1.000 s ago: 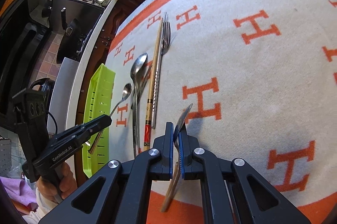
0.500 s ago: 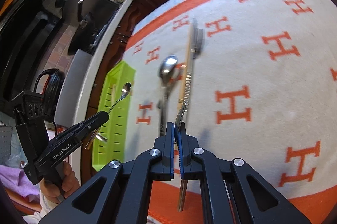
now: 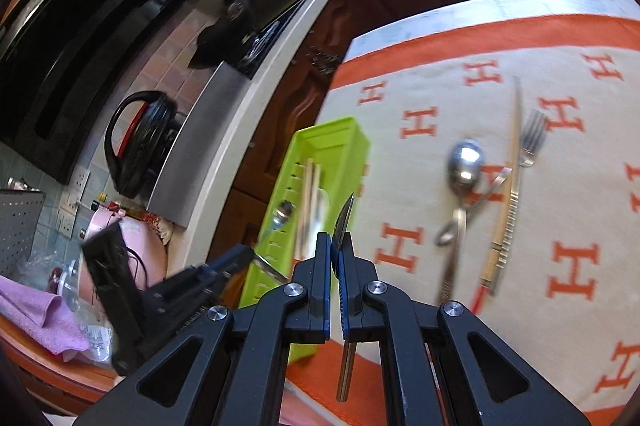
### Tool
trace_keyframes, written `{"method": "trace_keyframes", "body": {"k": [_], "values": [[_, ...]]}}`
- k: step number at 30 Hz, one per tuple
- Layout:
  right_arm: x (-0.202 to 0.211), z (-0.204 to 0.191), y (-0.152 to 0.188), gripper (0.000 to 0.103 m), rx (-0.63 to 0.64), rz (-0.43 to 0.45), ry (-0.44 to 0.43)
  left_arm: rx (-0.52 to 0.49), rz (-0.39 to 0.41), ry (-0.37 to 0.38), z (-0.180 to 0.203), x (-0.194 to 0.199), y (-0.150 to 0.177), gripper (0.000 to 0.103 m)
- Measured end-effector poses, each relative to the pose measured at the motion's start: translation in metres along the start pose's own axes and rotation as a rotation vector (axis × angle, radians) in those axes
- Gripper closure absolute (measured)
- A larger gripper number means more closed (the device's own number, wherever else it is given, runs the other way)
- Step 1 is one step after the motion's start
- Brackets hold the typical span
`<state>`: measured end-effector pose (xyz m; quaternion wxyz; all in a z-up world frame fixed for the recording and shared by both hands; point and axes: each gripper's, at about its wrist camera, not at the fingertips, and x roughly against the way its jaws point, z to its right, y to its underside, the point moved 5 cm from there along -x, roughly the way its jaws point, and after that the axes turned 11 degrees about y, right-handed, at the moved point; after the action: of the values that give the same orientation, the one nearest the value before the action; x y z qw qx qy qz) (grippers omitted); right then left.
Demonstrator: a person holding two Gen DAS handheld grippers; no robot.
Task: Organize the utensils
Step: 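Carry both held spoons over the green tray with both tools, then lower the spoons into the tray and open both tools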
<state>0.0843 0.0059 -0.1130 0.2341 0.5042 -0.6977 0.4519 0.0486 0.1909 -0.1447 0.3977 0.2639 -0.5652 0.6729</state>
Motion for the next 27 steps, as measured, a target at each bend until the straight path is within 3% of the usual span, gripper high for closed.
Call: {"method": "trace_keyframes", "body": {"k": [5, 7, 14, 17, 21, 26, 27], "values": [[-0.016, -0.040, -0.011, 0.100, 0.052, -0.025, 0.000, 0.036, -0.006, 0.026, -0.016, -0.011, 0.010, 0.100], [-0.024, -0.051, -0.013, 0.100, 0.061, -0.036, 0.001, 0.039, 0.006, 0.040, -0.020, -0.010, 0.011, 0.091], [-0.073, -0.086, -0.012, 0.100, 0.099, -0.107, 0.028, 0.064, 0.045, 0.077, -0.031, 0.000, 0.010, 0.082], [-0.091, -0.096, -0.010, 0.100, 0.111, -0.131, 0.035, 0.062, 0.047, 0.061, -0.036, 0.004, 0.010, 0.079], [-0.116, -0.105, -0.007, 0.100, 0.128, -0.160, 0.051, 0.043, 0.033, -0.003, -0.042, 0.006, 0.013, 0.064], [-0.142, -0.109, -0.004, 0.100, 0.142, -0.188, 0.088, 0.047, 0.026, -0.058, -0.053, 0.008, 0.014, 0.058], [-0.145, -0.110, -0.003, 0.100, 0.144, -0.191, 0.097, 0.053, 0.027, -0.072, -0.057, 0.009, 0.013, 0.052]]}}
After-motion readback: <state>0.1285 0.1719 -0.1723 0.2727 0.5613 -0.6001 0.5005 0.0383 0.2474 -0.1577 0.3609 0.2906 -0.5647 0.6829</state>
